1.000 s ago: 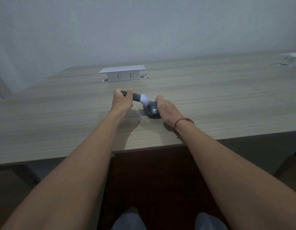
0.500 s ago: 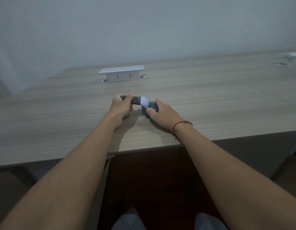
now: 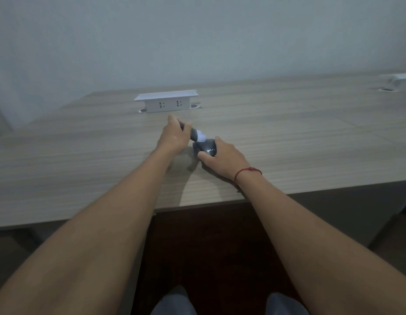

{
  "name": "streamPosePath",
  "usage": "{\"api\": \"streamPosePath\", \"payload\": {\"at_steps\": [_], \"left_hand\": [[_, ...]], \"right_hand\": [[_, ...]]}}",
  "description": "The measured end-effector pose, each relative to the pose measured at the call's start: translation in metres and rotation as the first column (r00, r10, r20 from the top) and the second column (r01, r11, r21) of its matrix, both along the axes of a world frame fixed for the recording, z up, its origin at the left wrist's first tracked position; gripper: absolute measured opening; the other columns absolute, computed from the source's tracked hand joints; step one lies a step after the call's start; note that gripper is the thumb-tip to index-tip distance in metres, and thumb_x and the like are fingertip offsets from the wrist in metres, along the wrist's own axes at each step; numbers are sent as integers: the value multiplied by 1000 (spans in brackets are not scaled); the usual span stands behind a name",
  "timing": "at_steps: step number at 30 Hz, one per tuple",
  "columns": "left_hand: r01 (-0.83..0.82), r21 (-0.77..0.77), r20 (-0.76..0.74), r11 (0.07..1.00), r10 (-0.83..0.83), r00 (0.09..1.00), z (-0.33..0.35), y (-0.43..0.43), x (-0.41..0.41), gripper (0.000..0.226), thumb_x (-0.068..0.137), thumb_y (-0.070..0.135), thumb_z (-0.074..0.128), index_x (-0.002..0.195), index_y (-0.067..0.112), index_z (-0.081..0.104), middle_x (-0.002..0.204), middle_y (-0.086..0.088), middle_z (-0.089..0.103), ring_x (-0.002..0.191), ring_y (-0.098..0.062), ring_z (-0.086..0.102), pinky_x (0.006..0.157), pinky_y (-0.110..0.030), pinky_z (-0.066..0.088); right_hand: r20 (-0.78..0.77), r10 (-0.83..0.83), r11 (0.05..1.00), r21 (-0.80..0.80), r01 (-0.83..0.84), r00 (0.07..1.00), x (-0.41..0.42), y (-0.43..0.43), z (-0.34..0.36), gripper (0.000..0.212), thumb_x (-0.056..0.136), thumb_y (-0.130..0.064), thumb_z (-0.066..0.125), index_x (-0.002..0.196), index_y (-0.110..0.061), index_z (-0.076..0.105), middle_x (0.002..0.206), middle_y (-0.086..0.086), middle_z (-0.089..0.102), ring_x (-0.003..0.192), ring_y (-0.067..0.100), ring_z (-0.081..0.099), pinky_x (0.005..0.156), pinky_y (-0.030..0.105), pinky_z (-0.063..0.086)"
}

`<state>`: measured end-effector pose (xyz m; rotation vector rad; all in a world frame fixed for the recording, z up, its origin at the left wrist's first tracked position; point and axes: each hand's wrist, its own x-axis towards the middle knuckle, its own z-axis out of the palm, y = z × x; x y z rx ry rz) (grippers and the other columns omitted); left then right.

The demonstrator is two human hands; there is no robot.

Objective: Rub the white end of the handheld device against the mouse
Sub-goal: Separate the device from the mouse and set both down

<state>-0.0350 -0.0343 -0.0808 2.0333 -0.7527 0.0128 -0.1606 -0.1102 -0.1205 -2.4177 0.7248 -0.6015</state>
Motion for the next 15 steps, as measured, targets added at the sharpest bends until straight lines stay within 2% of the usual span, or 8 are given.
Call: {"api": "streamPosePath", "payload": {"at_steps": [2,3,6,7,9,11,13,15], "left_hand": [[-152,107,117,983,140,983,-2,5,0,24,97,33,47,107,11,45,97,-4,55,88,-26,54,79,-37,45],[-178,84,135,981,166,977,-3,6,0,22,97,32,47,106,12,45,97,-4,55,88,-25,54,78,-37,44],[-30,-121,-23,992,27,999,-3,4,-1,21,93,31,54,99,13,43,99,-5,60,91,-23,61,80,-37,50],[27,-151,-85,988,-40,996,-3,2,-4,23,92,30,57,98,13,44,101,-7,61,90,-21,62,78,-33,50],[76,-113,-138,991,-91,986,-6,-1,-9,24,89,28,62,99,13,46,104,-9,61,91,-21,62,76,-28,47],[39,-42,-105,998,-43,994,-5,1,-9,29,87,26,65,106,11,49,113,-11,60,103,-25,61,78,-28,44],[-15,34,-96,999,18,995,-4,8,-8,44,87,27,65,122,7,49,127,-13,56,115,-27,55,84,-28,41],[-59,116,-95,991,70,993,-4,17,-4,44,88,27,65,123,4,52,125,-13,56,117,-29,53,89,-30,41]], "right_hand": [[7,3,1000,-1,-3,1000,0,0,0,49,78,-53,55,107,-15,50,97,2,60,84,23,57,67,31,41],[8,1,1000,-3,-1,1000,0,0,0,50,78,-53,55,108,-14,51,98,1,60,85,23,57,68,31,41],[8,-9,1000,-7,9,1000,0,0,1,51,77,-54,55,109,-15,51,99,2,59,87,24,57,68,31,40],[8,-10,1000,-5,10,1000,0,0,1,51,76,-54,56,109,-15,51,99,2,59,86,24,57,68,31,39],[6,-8,1000,-5,8,1000,-1,1,2,49,77,-53,56,106,-14,51,96,1,58,84,24,55,67,31,38],[8,-8,1000,-1,8,1000,-2,2,3,46,78,-52,57,104,-14,51,93,1,57,82,23,54,66,31,37],[13,-13,1000,2,13,1000,-2,2,3,47,77,-52,56,105,-15,51,95,1,59,83,24,55,67,31,38],[13,-20,1000,2,20,1000,-2,2,2,49,77,-54,55,106,-15,52,98,2,61,85,24,57,69,31,42]]}}
